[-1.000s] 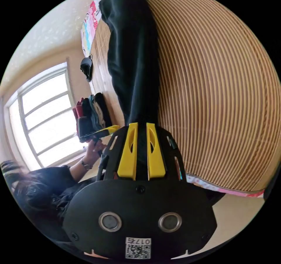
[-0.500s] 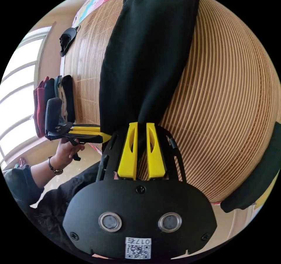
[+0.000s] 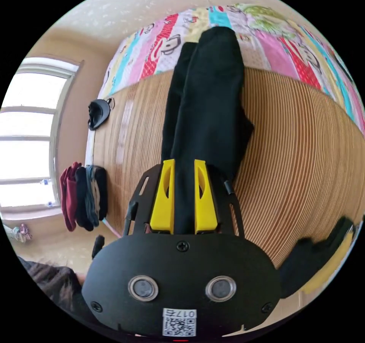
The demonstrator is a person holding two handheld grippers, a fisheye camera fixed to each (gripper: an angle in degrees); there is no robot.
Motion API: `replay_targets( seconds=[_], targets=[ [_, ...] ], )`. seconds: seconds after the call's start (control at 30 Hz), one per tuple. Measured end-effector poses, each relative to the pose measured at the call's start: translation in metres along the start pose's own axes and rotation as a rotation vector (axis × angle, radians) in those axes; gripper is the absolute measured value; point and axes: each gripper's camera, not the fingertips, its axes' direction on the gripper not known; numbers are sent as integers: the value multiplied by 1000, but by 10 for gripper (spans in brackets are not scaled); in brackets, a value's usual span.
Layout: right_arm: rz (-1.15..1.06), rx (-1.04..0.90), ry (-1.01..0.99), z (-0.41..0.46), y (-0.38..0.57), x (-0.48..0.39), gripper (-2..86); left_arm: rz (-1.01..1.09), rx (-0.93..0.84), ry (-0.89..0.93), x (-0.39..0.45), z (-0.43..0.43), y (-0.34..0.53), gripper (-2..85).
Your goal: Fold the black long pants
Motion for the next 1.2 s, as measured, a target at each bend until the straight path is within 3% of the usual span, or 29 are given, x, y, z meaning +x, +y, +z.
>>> replay_targets(
  seconds=[0.13, 0.23, 0.33, 0.47, 0.53, 0.67, 0.77, 0.97, 1.2],
  targets=[
    [-10, 20, 140, 24, -75, -19, 113, -19, 31, -4, -11, -7, 13, 58],
    [54, -107, 279, 73, -96, -8, 103, -67, 70, 16, -27, -11, 31, 55],
    [67, -32, 212, 75, -83, -5, 50, -127, 113, 66, -43, -16, 51, 52],
    [-23, 247, 111, 26, -47, -29, 27, -132, 214, 37, -50, -32, 71, 11],
    [-42, 230, 18, 28, -45, -24, 27, -114, 232, 40, -52, -38, 69, 11],
    [-62, -42, -116, 60, -49, 12, 38, -75, 270, 110, -64, -50, 40, 68],
    [-78, 108, -160, 21, -8, 34, 49, -18, 280, 146, -71, -65, 3, 91],
    [29, 21, -280, 7, 122, 132, 108, 68, 317, 204, -84, -94, -78, 116],
    [314, -29, -498, 29, 282, 240, 157, 80, 179, 263, -100, -74, -128, 150]
  ],
)
